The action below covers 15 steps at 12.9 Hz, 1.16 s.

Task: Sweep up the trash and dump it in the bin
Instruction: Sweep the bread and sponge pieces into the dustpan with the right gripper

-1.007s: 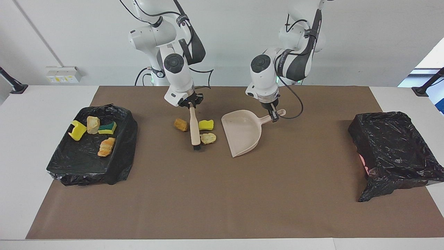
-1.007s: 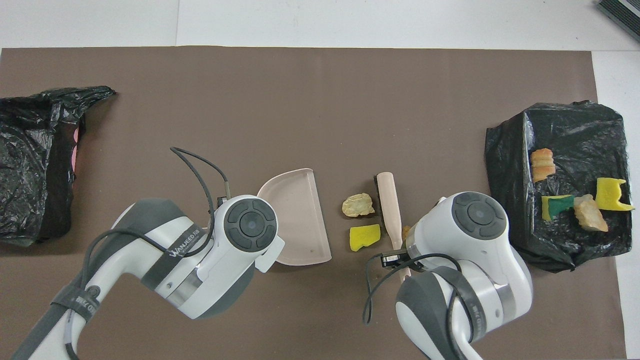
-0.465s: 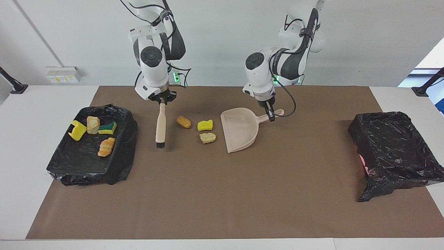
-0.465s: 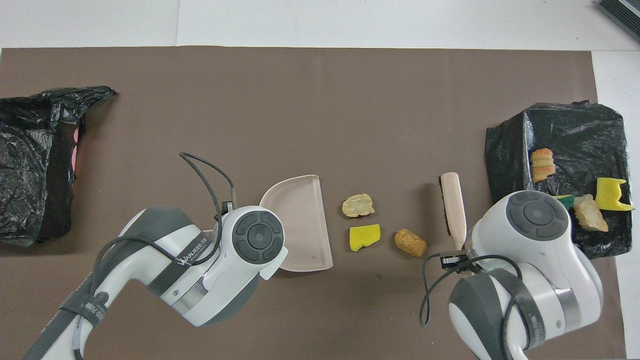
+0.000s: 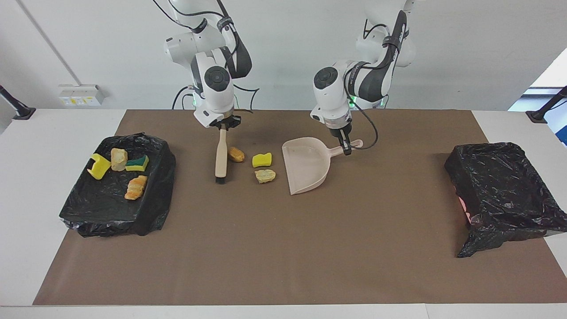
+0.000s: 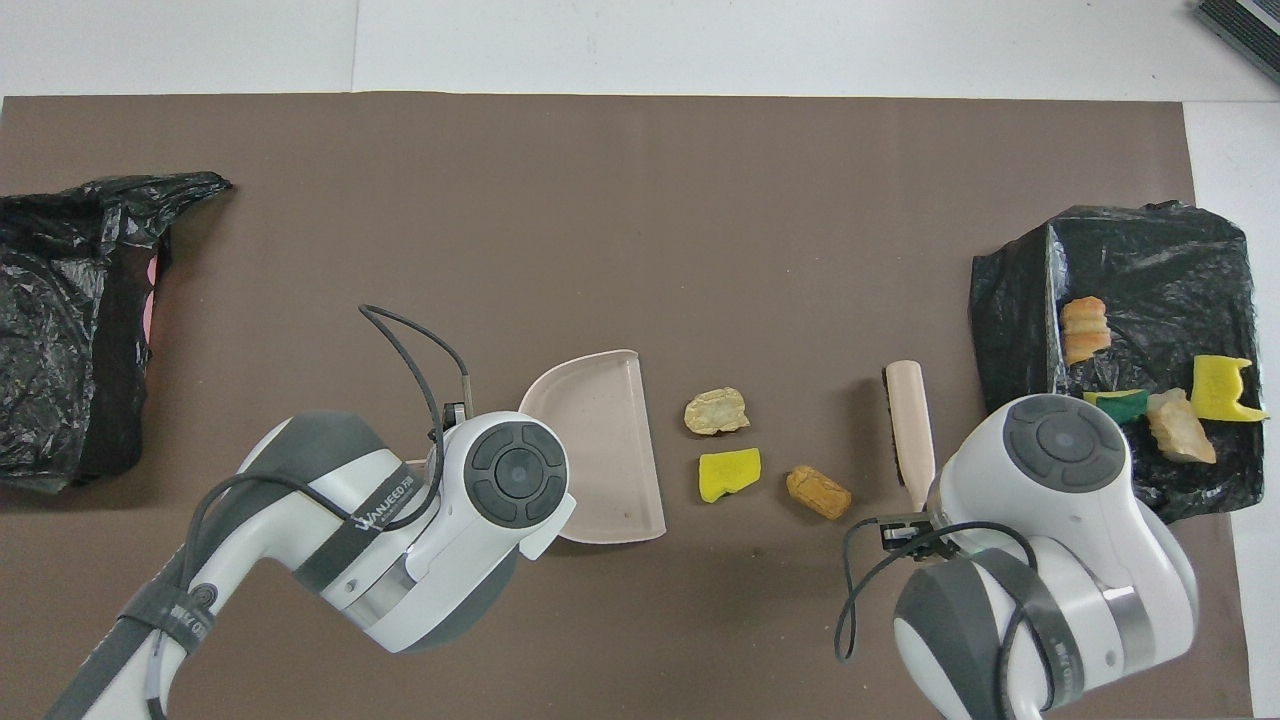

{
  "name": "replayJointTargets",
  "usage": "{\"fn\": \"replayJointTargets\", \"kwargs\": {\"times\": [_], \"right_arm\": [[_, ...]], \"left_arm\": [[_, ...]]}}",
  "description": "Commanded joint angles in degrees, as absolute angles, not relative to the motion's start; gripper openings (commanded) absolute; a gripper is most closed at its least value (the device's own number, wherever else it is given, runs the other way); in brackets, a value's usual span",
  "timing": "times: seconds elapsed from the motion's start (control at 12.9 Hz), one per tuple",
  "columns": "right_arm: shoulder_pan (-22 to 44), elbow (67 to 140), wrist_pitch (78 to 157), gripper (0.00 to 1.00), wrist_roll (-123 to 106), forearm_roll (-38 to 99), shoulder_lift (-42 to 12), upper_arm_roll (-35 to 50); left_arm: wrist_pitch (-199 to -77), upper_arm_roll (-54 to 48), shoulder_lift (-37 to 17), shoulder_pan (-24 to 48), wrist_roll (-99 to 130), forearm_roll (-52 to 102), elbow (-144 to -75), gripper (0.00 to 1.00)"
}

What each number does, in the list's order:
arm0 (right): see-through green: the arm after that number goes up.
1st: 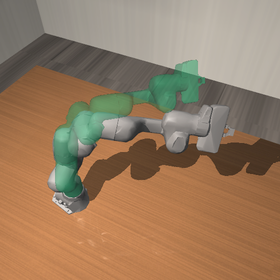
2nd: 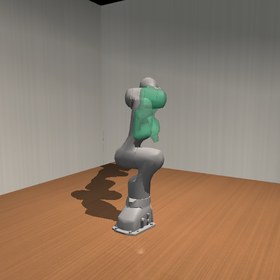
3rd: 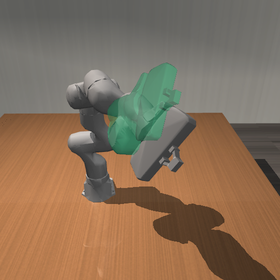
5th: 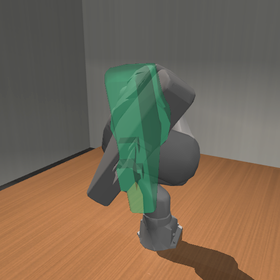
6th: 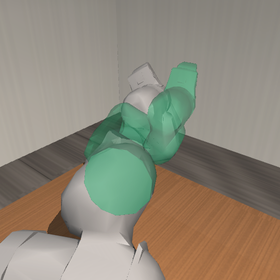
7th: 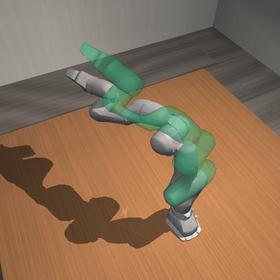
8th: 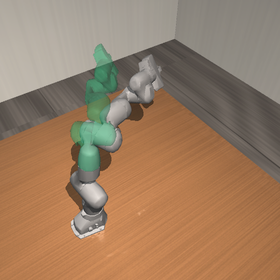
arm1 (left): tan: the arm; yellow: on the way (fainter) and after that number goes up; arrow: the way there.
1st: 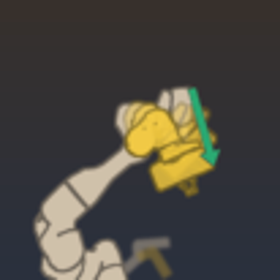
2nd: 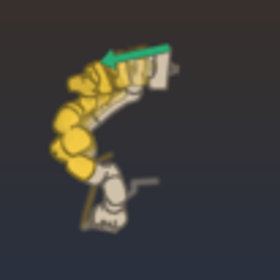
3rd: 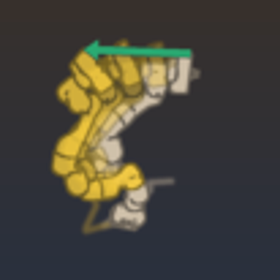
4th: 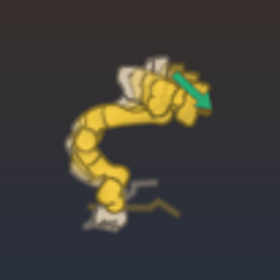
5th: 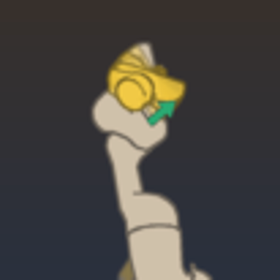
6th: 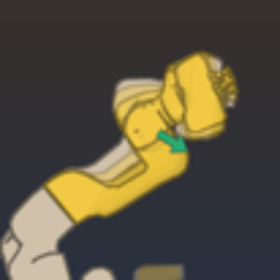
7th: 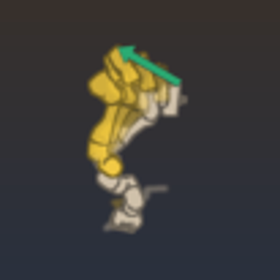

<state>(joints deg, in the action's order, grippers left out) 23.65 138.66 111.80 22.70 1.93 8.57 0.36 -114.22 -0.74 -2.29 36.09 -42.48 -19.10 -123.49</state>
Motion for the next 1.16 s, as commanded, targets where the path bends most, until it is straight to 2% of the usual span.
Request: {"fn": "replayJointTargets", "kwargs": {"times": [0.0,0.23,0.7,0.85,1.08], "right_arm": [[26.71,137.99,117.31,0.0,22.77,8.06,5.02,0.44],[32.41,135.54,122.5,0.0,23.2,14.56,0.89,0.44],[38.3,128.77,129.02,0.0,22.76,31.72,-2.28,0.44],[37.8,127.53,126.23,0.0,23.12,31.64,0.42,0.09],[33.68,126.92,114.73,0.0,23.02,24.56,6.49,-0.44]], "left_arm": [[-115.75,-0.35,-0.62,36.3,-44.74,-20.3,-125.95,0.0],[-115.84,-0.35,-0.53,36.3,-44.74,-20.3,-126.04,0.0],[-116.28,-0.35,-0.53,36.3,-44.65,-20.21,-126.04,0.0],[-116.37,-0.35,-0.53,36.3,-44.65,-20.21,-126.04,0.0],[-116.89,-0.35,-0.7,35.77,-44.91,-20.21,-126.04,0.0]]}}
